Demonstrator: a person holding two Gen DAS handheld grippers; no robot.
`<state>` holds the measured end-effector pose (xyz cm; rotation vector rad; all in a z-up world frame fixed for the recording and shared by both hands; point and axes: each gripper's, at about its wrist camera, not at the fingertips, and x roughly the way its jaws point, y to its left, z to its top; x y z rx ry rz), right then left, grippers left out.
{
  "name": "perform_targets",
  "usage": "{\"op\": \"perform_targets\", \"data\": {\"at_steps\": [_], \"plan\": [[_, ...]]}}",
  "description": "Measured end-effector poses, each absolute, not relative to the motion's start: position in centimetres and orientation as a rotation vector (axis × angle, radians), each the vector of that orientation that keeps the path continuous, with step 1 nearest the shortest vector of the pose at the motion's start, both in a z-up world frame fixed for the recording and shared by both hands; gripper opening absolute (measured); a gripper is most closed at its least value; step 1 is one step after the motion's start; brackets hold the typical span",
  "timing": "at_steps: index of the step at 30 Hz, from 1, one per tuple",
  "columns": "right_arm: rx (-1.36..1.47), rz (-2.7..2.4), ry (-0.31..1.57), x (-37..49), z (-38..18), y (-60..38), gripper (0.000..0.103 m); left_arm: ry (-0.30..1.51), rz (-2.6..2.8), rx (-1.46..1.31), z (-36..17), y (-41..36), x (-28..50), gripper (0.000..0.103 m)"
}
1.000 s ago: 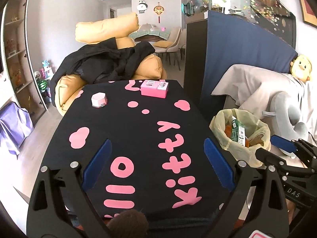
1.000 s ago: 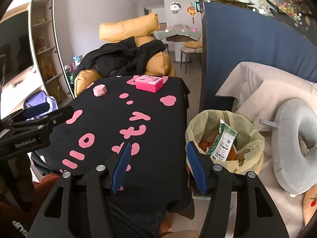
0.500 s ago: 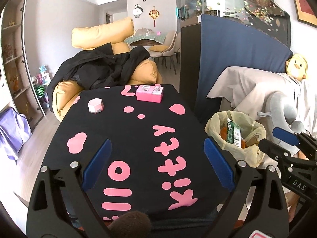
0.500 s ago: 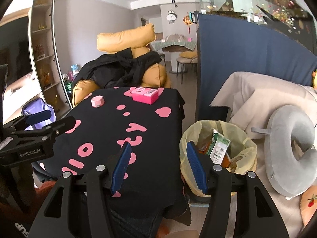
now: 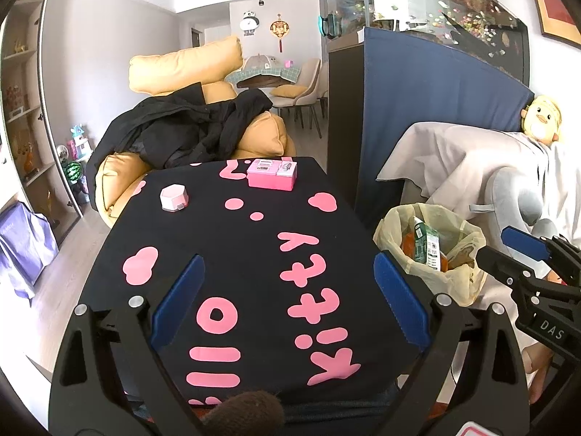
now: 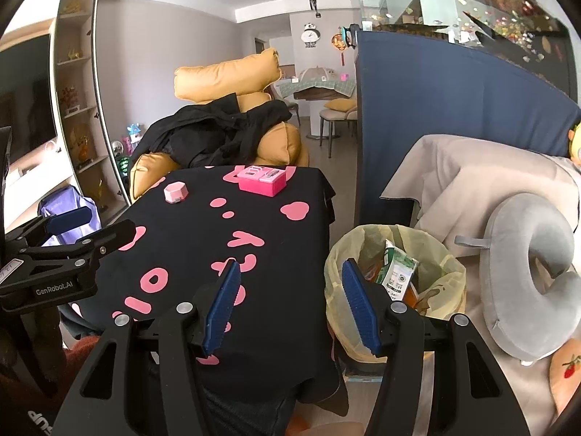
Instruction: Collect trash
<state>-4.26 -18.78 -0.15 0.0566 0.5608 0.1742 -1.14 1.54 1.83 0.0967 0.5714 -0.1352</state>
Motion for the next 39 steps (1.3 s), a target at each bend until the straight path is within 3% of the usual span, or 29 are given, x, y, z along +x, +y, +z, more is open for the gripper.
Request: {"op": "perform_targets", "data": {"at_steps": [39], "plan": [[0.060,0.168,0.558,-4.13,-0.10,-19.25,0.055,0.580,-0.144,0.098,1.72,1.56,-0.93,0.090]]}}
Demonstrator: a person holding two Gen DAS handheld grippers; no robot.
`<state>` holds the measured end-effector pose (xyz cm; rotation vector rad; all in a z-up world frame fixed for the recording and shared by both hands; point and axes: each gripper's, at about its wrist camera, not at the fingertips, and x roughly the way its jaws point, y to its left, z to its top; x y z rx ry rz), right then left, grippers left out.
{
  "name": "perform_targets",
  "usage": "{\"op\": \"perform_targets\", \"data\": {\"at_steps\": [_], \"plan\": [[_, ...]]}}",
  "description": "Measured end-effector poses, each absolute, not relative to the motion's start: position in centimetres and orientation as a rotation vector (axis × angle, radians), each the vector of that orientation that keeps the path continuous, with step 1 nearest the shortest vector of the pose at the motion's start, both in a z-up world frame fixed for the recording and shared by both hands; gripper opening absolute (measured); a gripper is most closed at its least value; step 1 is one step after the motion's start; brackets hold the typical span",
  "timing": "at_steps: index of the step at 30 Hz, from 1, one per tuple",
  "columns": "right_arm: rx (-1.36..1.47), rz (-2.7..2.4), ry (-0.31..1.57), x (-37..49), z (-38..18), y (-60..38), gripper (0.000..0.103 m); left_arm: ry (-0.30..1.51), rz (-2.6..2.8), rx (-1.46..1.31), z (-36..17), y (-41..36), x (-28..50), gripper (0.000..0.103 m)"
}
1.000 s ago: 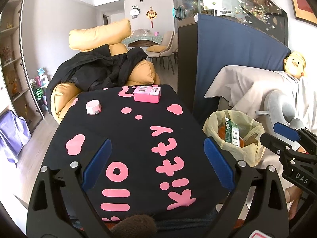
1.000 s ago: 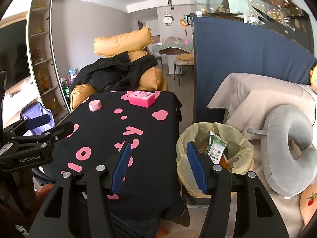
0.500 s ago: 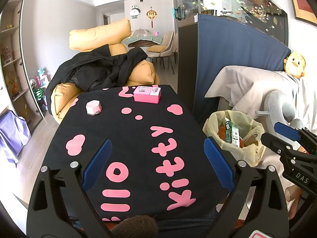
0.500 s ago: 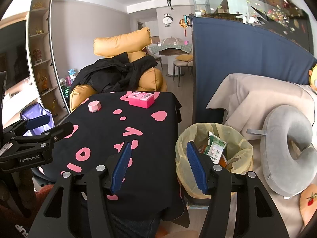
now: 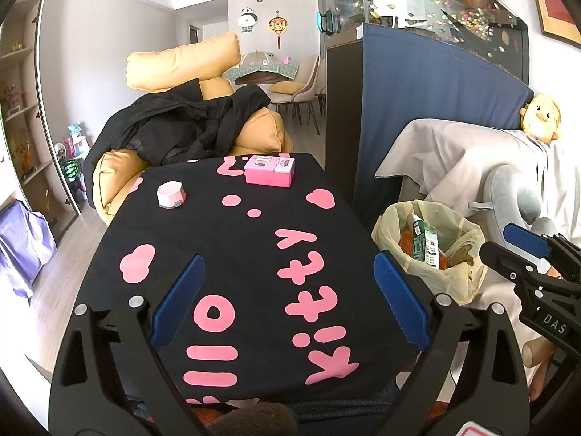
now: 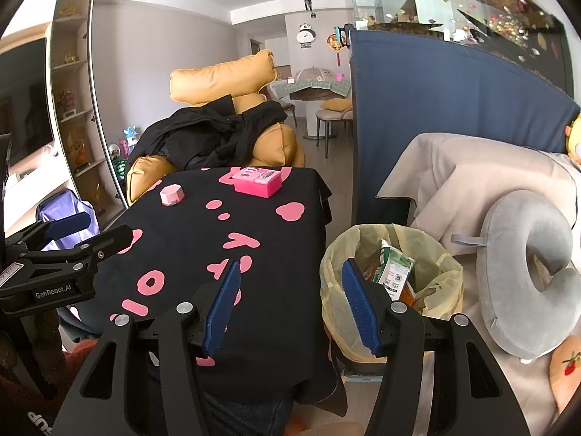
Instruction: Collect trash
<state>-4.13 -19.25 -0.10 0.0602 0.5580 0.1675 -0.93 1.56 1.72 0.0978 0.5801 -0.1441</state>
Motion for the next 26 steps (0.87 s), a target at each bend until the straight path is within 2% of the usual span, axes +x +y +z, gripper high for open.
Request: {"op": "perform_targets", "data": {"at_steps": [26], "plan": [[0.057,0.174,0.568,-3.69,-0.31,-19.24,0.055,0.604,-0.155,0.089,1.08,1.65,-0.47,0.090]]}}
